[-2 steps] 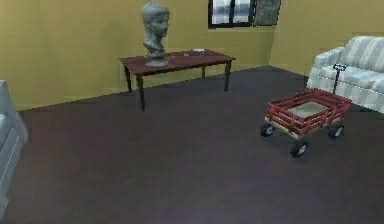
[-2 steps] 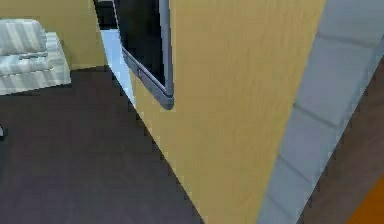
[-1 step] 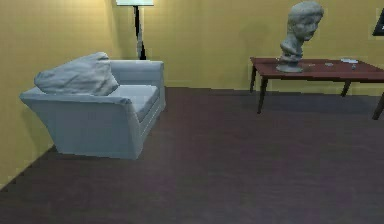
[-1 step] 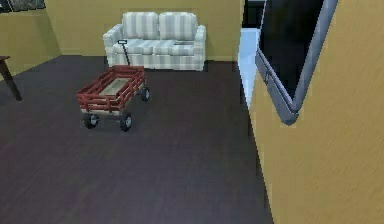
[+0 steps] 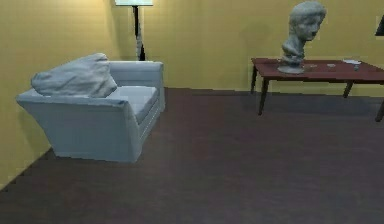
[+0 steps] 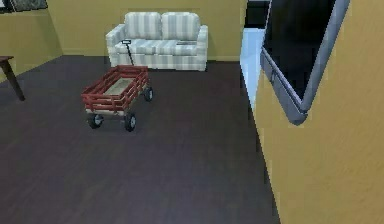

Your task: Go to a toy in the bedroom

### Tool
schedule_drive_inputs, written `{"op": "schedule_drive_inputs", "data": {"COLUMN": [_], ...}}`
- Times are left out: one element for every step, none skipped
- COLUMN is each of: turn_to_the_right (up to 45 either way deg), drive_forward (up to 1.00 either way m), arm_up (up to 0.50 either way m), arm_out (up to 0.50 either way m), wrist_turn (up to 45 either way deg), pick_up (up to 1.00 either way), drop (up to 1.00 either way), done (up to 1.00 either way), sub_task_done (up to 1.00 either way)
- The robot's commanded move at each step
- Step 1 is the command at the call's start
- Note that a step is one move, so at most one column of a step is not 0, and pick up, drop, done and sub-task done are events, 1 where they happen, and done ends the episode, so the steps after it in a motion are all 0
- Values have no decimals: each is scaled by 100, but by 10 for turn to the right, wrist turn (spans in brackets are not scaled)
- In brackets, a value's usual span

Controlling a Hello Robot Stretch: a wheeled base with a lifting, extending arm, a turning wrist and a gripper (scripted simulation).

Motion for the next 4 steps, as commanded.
{"op": "schedule_drive_inputs", "data": {"turn_to_the_right": [450,450,0,0], "drive_forward": [0,0,100,100], "arm_up": [0,0,0,0], "arm_out": [0,0,0,0], "wrist_turn": [0,0,0,0], "pick_up": [0,0,0,0], "drop": [0,0,0,0], "done": [0,0,0,0], "sub_task_done": [0,0,0,0]}}
